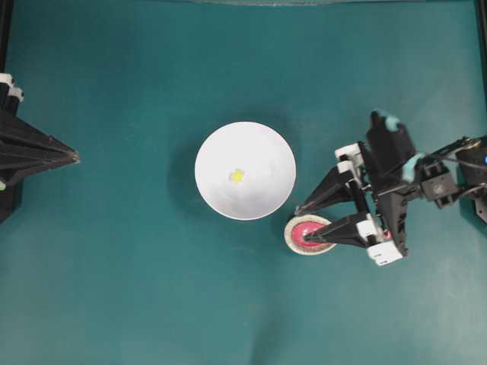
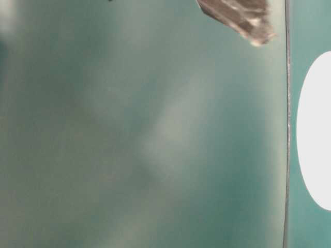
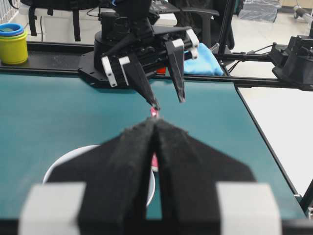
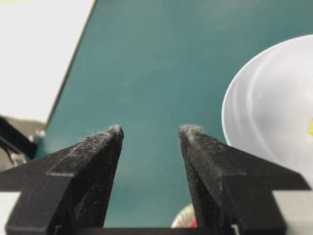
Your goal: Scoop the yellow hexagonal prism block from the bowl with a spoon using the right arm.
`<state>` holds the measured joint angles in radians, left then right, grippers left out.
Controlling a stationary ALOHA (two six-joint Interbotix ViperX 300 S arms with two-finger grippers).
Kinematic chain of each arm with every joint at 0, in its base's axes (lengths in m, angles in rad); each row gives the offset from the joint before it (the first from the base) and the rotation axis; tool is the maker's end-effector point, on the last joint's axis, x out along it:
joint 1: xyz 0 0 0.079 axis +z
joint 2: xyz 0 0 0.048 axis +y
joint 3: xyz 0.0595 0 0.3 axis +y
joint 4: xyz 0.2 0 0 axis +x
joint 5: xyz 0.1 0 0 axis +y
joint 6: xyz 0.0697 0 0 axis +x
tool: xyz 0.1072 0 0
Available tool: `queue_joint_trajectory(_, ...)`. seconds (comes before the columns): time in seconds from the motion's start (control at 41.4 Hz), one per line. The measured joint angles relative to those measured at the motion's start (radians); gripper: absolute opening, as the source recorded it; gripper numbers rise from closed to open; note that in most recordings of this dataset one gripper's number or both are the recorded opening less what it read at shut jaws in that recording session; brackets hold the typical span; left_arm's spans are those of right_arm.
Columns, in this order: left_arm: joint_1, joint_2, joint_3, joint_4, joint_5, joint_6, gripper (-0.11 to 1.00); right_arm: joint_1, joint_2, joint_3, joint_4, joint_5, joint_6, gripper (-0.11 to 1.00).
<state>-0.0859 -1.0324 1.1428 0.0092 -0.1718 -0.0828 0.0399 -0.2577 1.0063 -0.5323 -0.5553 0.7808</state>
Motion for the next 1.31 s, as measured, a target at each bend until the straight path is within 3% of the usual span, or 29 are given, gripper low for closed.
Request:
queue_joint_trajectory(0.121, 0.000, 0.000, 0.000, -0.002, 0.000, 0.000, 0.01, -0.011, -0.008, 0.061, 0.095, -0.130, -0.077, 0.55)
queue_joint_trajectory(0.363, 0.000, 0.000, 0.000, -0.002, 0.000, 0.000, 0.01, 0.011, -0.014, 0.232, 0.383, -0.402, -0.288, 0.55)
queue_joint_trajectory(0.508, 0.000, 0.000, 0.000, -0.002, 0.000, 0.000, 0.01, 0.101, -0.015, 0.307, 0.534, -0.520, -0.391, 0.55)
queue_joint_trajectory(0.774, 0.000, 0.000, 0.002, 0.000, 0.000, 0.000, 0.01, 0.313, 0.021, 0.336, 0.782, -0.592, -0.526, 0.55)
queue_joint_trajectory(1.016, 0.000, 0.000, 0.000, -0.002, 0.000, 0.000, 0.01, 0.459, 0.141, 0.339, 0.956, -0.704, -0.569, 0.55)
queue_joint_trajectory(1.306, 0.000, 0.002, 0.000, -0.002, 0.000, -0.015, 0.01, 0.568, 0.276, 0.341, 1.081, -0.798, -0.571, 0.55)
